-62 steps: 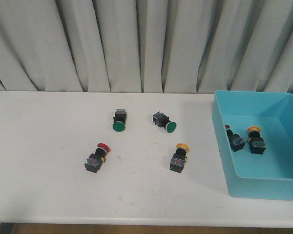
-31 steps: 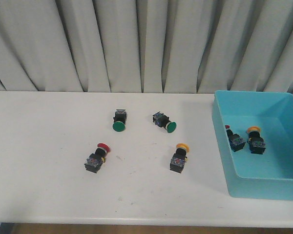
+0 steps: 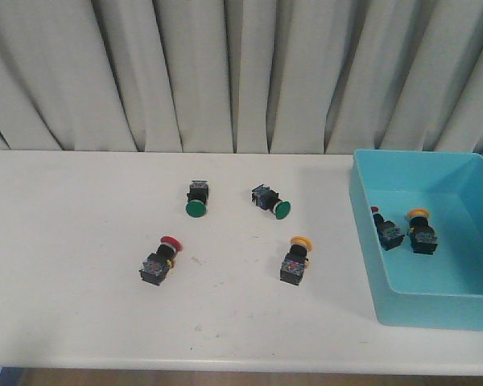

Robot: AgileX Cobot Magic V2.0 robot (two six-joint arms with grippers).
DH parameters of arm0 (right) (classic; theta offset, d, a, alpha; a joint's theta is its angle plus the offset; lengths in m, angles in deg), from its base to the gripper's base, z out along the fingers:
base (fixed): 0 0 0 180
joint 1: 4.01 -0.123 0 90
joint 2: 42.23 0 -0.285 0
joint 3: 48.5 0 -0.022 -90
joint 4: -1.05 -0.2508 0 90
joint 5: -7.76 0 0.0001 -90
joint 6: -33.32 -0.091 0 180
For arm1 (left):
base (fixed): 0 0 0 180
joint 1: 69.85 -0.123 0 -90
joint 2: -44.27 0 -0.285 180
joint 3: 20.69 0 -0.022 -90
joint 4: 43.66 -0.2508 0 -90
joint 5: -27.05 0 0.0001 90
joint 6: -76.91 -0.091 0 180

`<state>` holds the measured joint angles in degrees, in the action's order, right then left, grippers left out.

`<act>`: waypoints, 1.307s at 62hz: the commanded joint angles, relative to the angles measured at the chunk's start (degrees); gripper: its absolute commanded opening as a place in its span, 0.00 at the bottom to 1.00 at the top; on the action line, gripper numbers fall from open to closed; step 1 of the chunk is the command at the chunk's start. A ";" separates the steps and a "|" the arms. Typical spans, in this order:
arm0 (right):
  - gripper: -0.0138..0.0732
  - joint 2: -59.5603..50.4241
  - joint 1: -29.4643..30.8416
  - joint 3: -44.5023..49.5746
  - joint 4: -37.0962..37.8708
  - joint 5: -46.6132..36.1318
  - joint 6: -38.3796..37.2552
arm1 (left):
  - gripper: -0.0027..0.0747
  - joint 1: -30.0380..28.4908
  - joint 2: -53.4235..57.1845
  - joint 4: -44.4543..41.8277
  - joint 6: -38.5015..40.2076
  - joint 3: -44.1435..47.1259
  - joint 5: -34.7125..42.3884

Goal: Pick red and yellow buttons and place in box

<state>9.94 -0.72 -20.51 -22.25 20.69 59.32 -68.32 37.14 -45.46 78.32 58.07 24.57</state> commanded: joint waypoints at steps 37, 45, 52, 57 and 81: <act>0.15 -34.14 -0.08 42.91 20.71 -10.46 -24.28 | 0.03 0.28 0.78 0.62 0.55 2.76 3.84; 0.15 -40.64 -0.08 48.78 20.71 -10.66 -28.27 | 0.03 0.28 0.78 0.62 0.55 2.76 3.84; 0.15 -44.68 -0.08 51.36 21.74 -8.52 -30.68 | 0.03 0.28 0.78 0.62 0.55 2.76 3.84; 0.15 -45.64 -0.08 51.31 23.30 -7.66 -30.83 | 0.03 0.28 0.78 0.62 0.55 2.76 3.84; 0.15 -45.64 -0.08 51.31 24.32 -10.00 -30.77 | 0.03 0.28 0.78 0.62 0.55 2.76 3.84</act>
<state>-35.00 -0.72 30.42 1.43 15.44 28.38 -68.32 37.14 -45.46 78.32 58.07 24.52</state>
